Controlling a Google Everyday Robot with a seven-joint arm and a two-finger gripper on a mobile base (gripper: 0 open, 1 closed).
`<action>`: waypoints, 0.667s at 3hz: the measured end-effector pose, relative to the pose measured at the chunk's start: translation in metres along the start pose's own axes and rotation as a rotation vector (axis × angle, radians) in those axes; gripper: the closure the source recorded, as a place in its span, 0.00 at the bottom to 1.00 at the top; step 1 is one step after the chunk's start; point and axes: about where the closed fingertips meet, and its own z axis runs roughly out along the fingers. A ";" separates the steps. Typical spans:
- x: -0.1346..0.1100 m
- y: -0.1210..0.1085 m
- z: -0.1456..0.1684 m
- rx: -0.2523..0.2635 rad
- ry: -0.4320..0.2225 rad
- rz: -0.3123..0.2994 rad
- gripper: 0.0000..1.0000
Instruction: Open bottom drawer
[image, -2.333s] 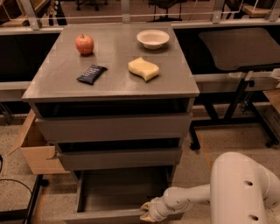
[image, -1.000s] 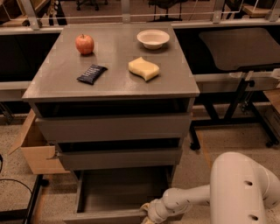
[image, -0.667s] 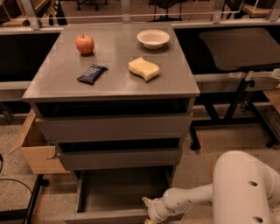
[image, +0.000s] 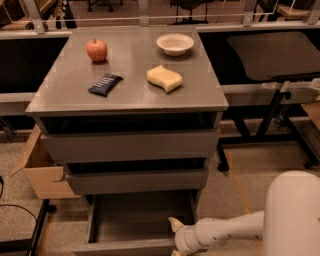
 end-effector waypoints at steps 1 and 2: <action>-0.003 -0.015 -0.038 0.080 -0.033 -0.034 0.00; 0.012 -0.024 -0.095 0.152 -0.037 -0.020 0.00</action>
Offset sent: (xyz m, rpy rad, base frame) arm 0.0163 -0.1230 0.1235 0.0337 -0.2074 -0.1343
